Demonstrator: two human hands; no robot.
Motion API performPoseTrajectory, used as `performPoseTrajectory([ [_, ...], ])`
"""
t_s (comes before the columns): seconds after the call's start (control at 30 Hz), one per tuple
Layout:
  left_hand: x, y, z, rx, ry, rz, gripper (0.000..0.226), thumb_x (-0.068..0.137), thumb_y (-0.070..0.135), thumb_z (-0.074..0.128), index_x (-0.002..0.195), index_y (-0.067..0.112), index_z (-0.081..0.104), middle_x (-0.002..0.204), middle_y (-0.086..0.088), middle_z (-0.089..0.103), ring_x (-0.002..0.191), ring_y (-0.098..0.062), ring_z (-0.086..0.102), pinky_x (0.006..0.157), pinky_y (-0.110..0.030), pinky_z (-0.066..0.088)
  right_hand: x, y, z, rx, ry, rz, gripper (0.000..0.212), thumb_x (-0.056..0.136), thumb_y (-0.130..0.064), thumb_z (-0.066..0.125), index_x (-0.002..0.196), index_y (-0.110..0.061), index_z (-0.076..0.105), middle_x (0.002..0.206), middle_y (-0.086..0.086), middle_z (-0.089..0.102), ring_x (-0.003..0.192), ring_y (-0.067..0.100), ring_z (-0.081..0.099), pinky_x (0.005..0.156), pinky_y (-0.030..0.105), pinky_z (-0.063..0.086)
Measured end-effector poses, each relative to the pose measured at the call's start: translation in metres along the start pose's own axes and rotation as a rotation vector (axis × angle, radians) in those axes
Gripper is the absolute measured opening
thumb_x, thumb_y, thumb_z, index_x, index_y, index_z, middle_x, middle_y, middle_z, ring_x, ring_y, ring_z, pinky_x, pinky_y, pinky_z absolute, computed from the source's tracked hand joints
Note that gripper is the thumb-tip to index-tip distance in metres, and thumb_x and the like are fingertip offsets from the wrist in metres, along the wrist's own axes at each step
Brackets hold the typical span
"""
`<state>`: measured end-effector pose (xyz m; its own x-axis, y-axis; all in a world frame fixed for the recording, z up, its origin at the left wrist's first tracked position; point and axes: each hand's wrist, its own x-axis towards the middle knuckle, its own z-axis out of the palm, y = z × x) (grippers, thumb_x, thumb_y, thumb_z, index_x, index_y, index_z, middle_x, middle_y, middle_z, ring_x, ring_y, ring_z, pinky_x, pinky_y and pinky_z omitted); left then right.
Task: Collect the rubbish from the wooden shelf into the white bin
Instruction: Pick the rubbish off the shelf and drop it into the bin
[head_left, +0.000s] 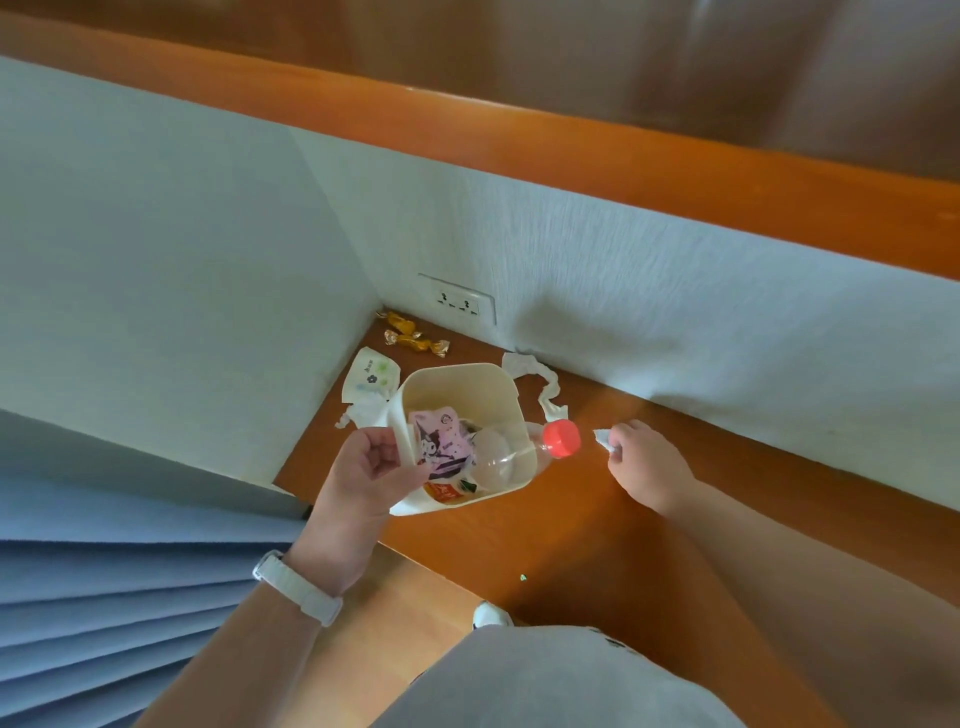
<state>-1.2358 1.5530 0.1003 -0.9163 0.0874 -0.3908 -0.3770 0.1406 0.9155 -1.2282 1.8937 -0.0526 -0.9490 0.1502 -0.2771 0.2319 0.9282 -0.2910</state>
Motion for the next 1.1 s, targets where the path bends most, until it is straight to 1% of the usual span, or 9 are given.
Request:
performPoseTrajectory([
  [0.17,0.007,-0.004,0.004,-0.009,-0.033,0.003,0.034,0.083,0.003,0.076,0.111,0.015,0.06,0.093,0.002,0.073,0.095,-0.013,0.072,0.07,-0.019,0.057,-0.002,-0.003,-0.007,0.077,-0.08,0.045,0.008,0.093,-0.016,0.057,0.099,-0.015,0.062,0.087,0.0,0.063,0.073,0.014,0.06,0.067,0.03,0.054],
  [0.3,0.007,-0.006,0.007,-0.017,-0.052,0.009,0.039,0.077,0.011,0.08,0.11,0.015,0.06,0.091,0.004,0.073,0.094,-0.013,0.072,0.071,-0.02,0.057,0.002,-0.024,-0.047,0.361,-0.035,0.064,0.006,0.089,-0.016,0.062,0.092,-0.021,0.064,0.082,-0.004,0.065,0.067,0.01,0.063,0.058,0.023,0.047],
  [0.47,0.002,-0.012,0.004,-0.021,-0.086,-0.004,0.036,0.082,0.005,0.078,0.112,0.016,0.059,0.094,0.004,0.073,0.099,-0.014,0.071,0.071,-0.022,0.058,-0.007,-0.064,-0.121,0.679,0.002,-0.016,0.007,0.084,-0.019,0.064,0.081,-0.025,0.067,0.073,0.0,0.067,0.058,0.014,0.06,0.05,0.028,0.048],
  [0.6,-0.008,-0.011,0.004,-0.05,-0.108,-0.005,0.047,0.071,0.02,0.082,0.112,0.014,0.059,0.096,0.002,0.073,0.1,-0.017,0.071,0.074,-0.024,0.058,-0.021,-0.096,-0.153,0.671,-0.109,-0.191,0.009,0.083,-0.022,0.066,0.078,-0.03,0.068,0.065,-0.012,0.063,0.054,0.003,0.052,0.051,0.023,0.042],
  [0.7,-0.017,-0.012,0.001,-0.06,-0.104,-0.006,0.062,0.058,0.033,0.084,0.112,0.015,0.058,0.095,0.003,0.073,0.099,-0.017,0.071,0.077,-0.028,0.059,-0.027,-0.119,-0.156,0.566,-0.19,-0.293,0.01,0.084,-0.021,0.067,0.081,-0.031,0.068,0.074,-0.011,0.067,0.058,-0.002,0.056,0.057,0.02,0.046],
  [0.83,-0.026,-0.018,-0.006,-0.042,-0.09,-0.015,0.055,0.064,0.028,0.082,0.113,0.016,0.059,0.101,-0.002,0.073,0.103,-0.023,0.071,0.089,-0.04,0.059,-0.031,-0.144,-0.147,0.403,-0.205,-0.421,0.014,0.086,-0.021,0.069,0.084,-0.035,0.066,0.084,-0.015,0.065,0.073,0.0,0.061,0.069,0.027,0.053],
  [0.93,-0.032,-0.021,-0.01,-0.052,-0.077,-0.006,0.059,0.061,0.032,0.083,0.113,0.015,0.059,0.099,0.0,0.074,0.101,-0.021,0.071,0.088,-0.039,0.059,-0.031,-0.156,-0.141,0.316,-0.156,-0.492,0.011,0.088,-0.025,0.068,0.086,-0.035,0.065,0.089,-0.017,0.065,0.081,0.002,0.06,0.079,0.035,0.055],
  [1.0,-0.036,-0.022,-0.012,-0.078,-0.075,-0.002,0.064,0.057,0.035,0.083,0.112,0.014,0.059,0.098,0.0,0.074,0.099,-0.021,0.072,0.086,-0.037,0.059,-0.03,-0.161,-0.137,0.333,-0.141,-0.51,0.007,0.089,-0.028,0.068,0.09,-0.035,0.066,0.088,-0.018,0.065,0.081,0.002,0.062,0.078,0.034,0.056],
  [1.1,-0.037,-0.026,-0.015,-0.116,-0.056,-0.002,0.055,0.064,0.025,0.081,0.112,0.01,0.059,0.098,-0.003,0.075,0.097,-0.024,0.073,0.081,-0.035,0.059,-0.024,-0.16,-0.134,0.441,-0.117,-0.471,0.005,0.09,-0.031,0.065,0.093,-0.035,0.067,0.091,-0.017,0.066,0.079,0.0,0.062,0.072,0.028,0.054],
])
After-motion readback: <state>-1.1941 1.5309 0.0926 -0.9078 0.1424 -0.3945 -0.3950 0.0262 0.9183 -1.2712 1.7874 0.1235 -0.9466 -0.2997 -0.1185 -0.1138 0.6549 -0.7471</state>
